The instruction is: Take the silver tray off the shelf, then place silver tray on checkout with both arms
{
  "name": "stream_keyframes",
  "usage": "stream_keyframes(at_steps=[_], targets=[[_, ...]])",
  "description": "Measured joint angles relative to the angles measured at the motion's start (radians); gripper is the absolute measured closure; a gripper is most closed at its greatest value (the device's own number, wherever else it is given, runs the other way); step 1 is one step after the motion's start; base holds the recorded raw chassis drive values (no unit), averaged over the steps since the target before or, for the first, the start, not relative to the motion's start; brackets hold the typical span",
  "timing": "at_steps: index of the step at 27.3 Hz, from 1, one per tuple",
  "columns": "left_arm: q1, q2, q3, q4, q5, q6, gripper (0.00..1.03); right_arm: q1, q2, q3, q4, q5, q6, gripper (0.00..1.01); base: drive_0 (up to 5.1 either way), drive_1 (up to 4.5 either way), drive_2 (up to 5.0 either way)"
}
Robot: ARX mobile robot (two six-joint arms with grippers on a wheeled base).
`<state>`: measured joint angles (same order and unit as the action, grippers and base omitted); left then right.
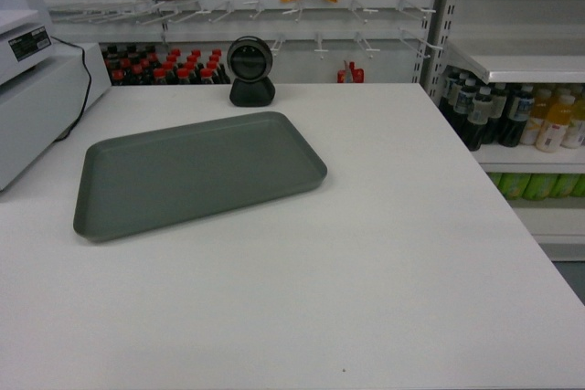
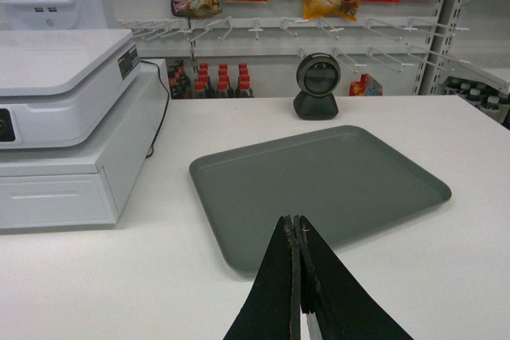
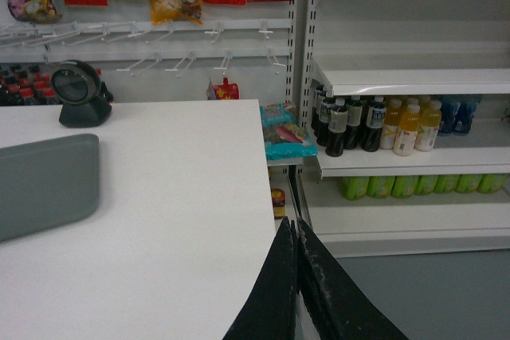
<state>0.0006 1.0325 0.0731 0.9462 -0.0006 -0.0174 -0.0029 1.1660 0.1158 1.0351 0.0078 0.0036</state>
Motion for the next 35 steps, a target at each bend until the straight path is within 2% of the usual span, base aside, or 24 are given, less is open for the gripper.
stream_keyframes(at_steps=[4,13,21,29,35], targets=[[0.000,-0.061,-0.017,-0.051,0.001,0.000,1.02,0.003,-0.068,-0.022,-0.041,-0.005,0.000,0.99,0.0,0.00,0.0],[-0.001,-0.385,-0.063,-0.322,0.000,0.000,1.02,0.003,-0.399,-0.095,-0.303,-0.006,0.000,0.99,0.0,0.00,0.0],[-0.001,-0.613,-0.063,-0.531,0.000,0.000,1.02,0.003,-0.656,-0.103,-0.533,-0.006,0.000,0.99,0.0,0.00,0.0],[-0.001,-0.769,-0.063,-0.683,0.000,0.000,1.02,0.003,-0.844,-0.103,-0.713,-0.006,0.000,0.99,0.0,0.00,0.0],[-0.001,-0.841,-0.063,-0.755,0.000,0.000,1.02,0.003,-0.933,-0.103,-0.800,-0.006,0.000,0.99,0.0,0.00,0.0]])
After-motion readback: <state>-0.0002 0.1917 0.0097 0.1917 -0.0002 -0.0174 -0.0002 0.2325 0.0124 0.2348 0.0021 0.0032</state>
